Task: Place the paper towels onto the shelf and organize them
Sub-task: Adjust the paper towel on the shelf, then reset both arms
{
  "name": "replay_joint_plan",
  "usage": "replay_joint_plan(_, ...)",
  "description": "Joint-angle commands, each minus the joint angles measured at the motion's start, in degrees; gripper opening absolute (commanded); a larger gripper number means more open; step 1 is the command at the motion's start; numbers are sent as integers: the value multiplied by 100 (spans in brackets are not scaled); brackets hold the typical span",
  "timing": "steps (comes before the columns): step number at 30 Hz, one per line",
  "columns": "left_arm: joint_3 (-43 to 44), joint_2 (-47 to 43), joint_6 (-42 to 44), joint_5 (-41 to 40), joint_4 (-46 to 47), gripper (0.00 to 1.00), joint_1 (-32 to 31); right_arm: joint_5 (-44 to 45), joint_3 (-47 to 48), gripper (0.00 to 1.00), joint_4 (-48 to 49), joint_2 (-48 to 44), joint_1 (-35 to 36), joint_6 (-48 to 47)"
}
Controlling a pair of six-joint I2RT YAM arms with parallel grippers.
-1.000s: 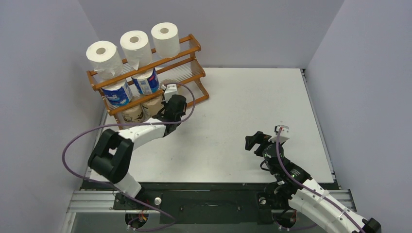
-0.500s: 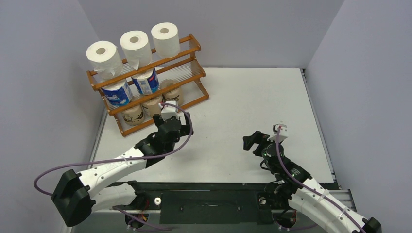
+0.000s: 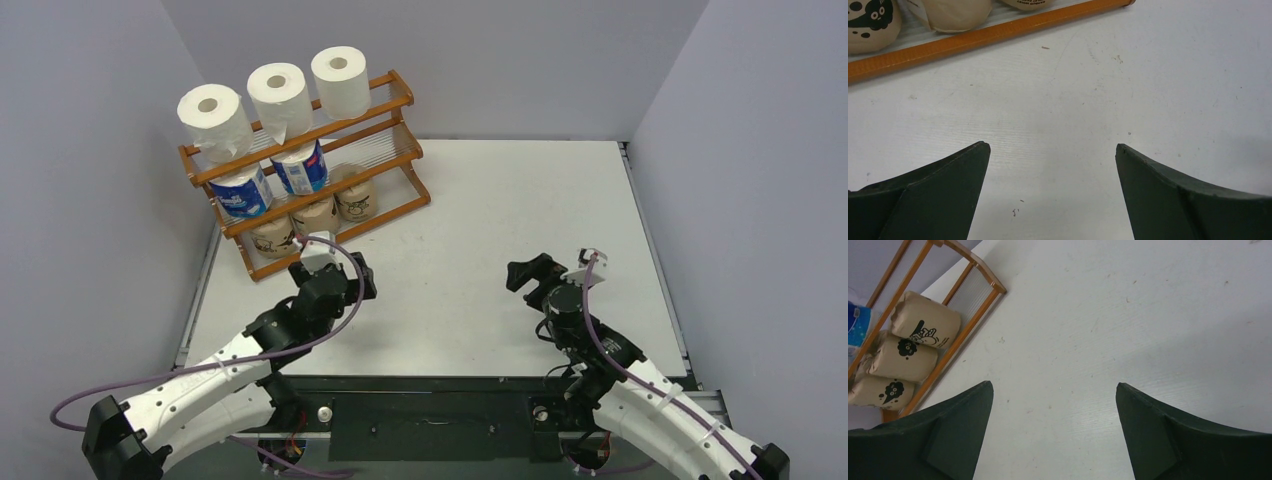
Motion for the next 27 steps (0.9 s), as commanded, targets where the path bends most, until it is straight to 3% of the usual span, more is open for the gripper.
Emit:
replay_joint_plan(1,-181,-405,-391,41,-339,96,-25,1289,575,88,-153,242,-1,100)
replay_joint_plan(6,-296,-703,-612,-88,-551,96,-24,3281,956,88,-608,455,-10,120)
replay_joint_plan(10,-126,-544,-739,-227,-839,96,-24,4268,961,88,280,507,-51,-1801)
replay_joint_plan(14,18,-237,-774,-347,-898,96,-28,3943,677,88,1359,718,-616,-3007)
replay_joint_plan(21,138,125,-675,-667,-732,96,-173,2663,-201,89,3115,1817,-2466,-2522)
replay_joint_plan(24,170,207,-690,-723,-724,96,-227,2886,-403,89,4495,2574,-2641,-3322)
replay_joint_plan(27,106,195,-692,-703,-694,96,-255,2941,-524,89,5109,3095,-2686,-3768)
